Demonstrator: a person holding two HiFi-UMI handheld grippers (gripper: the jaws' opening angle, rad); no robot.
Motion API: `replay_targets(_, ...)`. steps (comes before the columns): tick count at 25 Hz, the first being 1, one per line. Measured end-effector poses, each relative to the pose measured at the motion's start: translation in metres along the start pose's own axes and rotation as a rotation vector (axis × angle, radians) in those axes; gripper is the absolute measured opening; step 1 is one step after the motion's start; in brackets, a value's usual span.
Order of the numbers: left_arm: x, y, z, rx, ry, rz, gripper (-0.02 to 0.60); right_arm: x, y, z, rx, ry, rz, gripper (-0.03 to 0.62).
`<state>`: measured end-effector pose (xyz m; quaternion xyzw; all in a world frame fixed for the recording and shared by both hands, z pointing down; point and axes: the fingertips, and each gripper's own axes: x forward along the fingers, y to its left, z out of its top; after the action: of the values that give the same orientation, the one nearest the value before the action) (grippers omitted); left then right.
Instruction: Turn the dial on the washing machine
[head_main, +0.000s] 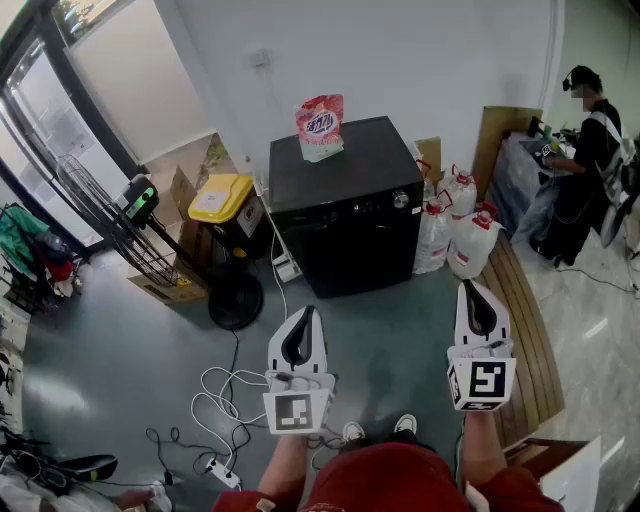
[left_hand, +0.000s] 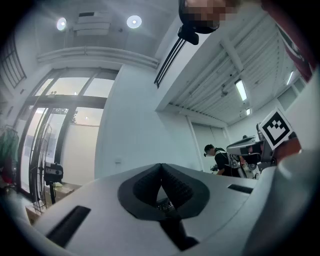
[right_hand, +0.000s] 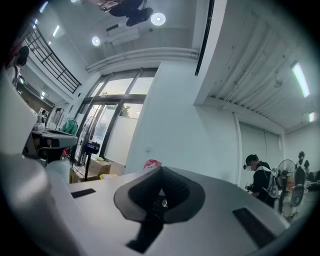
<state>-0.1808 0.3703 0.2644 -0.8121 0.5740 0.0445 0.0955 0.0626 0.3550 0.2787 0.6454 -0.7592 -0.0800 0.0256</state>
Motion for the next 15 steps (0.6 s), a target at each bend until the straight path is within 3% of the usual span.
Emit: replay_targets(15,0.023,-0.064,-0.009,-0.017,0.039,0.005,0.009,-0.002,-0.055,-0.019,0.055,-0.003,0.051,0.009)
